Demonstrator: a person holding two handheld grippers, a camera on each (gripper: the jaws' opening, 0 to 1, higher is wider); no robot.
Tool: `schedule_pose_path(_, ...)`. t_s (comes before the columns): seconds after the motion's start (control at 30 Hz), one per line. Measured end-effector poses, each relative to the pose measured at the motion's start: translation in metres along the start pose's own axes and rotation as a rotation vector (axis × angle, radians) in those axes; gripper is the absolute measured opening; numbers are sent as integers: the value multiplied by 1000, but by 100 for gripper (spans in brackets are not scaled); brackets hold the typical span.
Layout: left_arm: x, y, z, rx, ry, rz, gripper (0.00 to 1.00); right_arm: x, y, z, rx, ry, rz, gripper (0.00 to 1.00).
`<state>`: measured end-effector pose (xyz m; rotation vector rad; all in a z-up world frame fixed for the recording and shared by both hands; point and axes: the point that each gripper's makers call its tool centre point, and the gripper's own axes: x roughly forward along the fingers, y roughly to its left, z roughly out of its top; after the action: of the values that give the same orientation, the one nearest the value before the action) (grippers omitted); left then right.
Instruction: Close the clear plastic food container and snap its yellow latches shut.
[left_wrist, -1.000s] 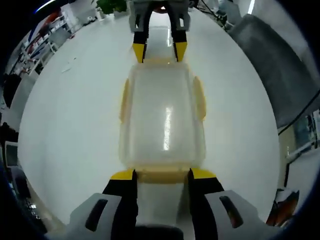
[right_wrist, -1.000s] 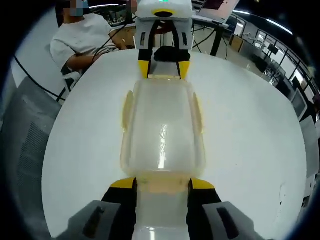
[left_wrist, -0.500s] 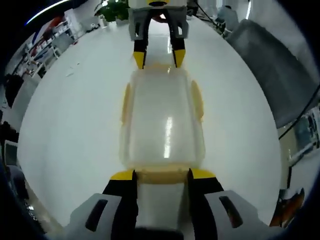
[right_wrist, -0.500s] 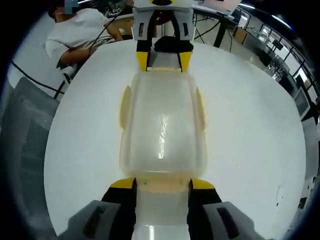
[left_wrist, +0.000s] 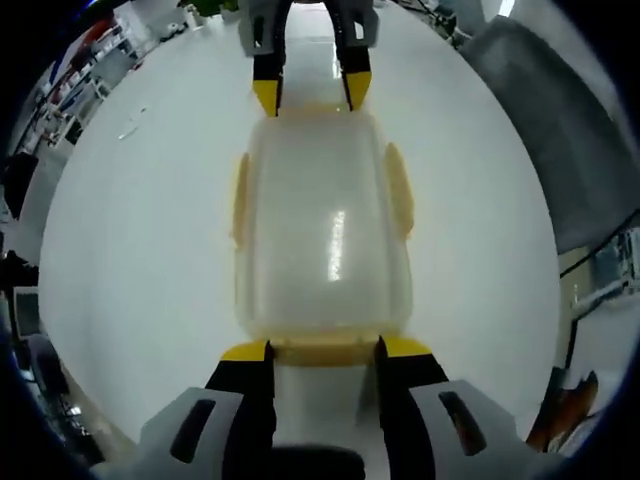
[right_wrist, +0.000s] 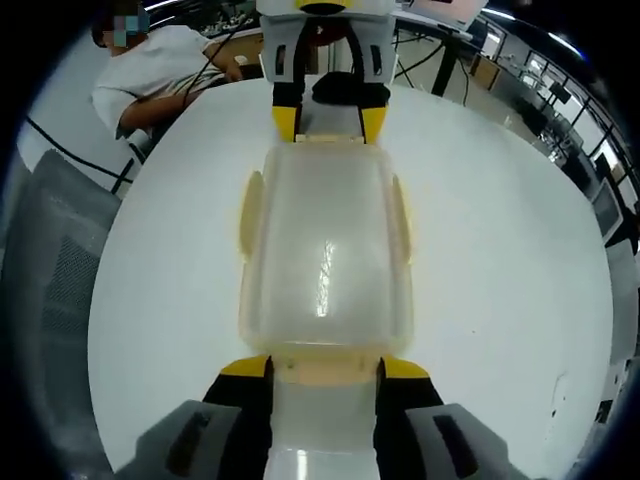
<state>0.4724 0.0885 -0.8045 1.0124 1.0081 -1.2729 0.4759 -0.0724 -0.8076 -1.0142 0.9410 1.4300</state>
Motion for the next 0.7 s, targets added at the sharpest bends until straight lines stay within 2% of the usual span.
schedule_pose_path(0.43,1,0,-1,-24,89,2,38,0,-1,-1,8,14,-6,35)
schedule_pose_path(0.7,0,0,-2,-46,77,9,37,-1,-1,0,9,9,-6,34)
